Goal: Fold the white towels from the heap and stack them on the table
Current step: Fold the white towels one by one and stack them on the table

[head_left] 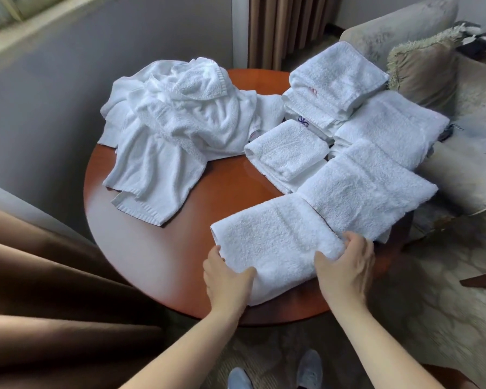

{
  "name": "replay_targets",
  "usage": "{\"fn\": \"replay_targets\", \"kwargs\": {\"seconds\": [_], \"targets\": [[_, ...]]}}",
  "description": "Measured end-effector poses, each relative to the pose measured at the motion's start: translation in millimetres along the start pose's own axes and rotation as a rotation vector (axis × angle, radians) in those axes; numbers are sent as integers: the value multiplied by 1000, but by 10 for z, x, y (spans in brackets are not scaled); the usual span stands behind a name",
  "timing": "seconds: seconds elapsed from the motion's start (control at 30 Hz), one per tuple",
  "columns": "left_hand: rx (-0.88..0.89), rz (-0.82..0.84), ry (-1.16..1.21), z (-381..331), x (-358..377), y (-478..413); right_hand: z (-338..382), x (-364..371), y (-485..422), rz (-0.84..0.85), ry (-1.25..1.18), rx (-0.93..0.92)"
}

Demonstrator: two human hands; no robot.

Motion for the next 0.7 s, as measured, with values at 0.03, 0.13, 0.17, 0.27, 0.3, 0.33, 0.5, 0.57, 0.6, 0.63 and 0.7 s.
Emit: {"fn": "replay_targets", "kwargs": {"seconds": [0.03,0.13,0.17,0.27,0.3,0.33,0.5,0.57,0.6,0.63,0.7], "targets": [[79,-85,-11,-71,-40,0,95,2,14,-30,23,-132],[291,-165,-108,-239,-34,-45,197,163,23,46,121,-473],[338,-142,-173,-260,14,-76,188,234,22,114,179,-534],[328,-12,-335,-178,148,-197,-3,403,40,350,383,-523],[334,17,-378,-130,177,-227,-85,418,53,416,429,-486],[357,28,-416,-90,200,-239,-167,423,60,467,462,-453],[405,-11,-538,-84,236,-244,-126,378,-18,513,485,-421],[455,-114,-622,-124,210,-271,-5,333,-38,373,441,-473],[494,-169,-653,-145,207,-281,42,325,-40,317,423,-511],[542,-201,-682,-164,217,-281,80,332,-28,305,404,-546],[622,-190,-747,-196,291,-287,150,376,-28,324,376,-612]]}}
Point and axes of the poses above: each hand's wrist, its own y-axis away from the middle knuckle, its own x-axis out of the palm, z = x × y, the point moved 3 cm from there along -y, towards the middle knuckle, and after that the axes turned 7 degrees about -x, right-handed, at the moved point
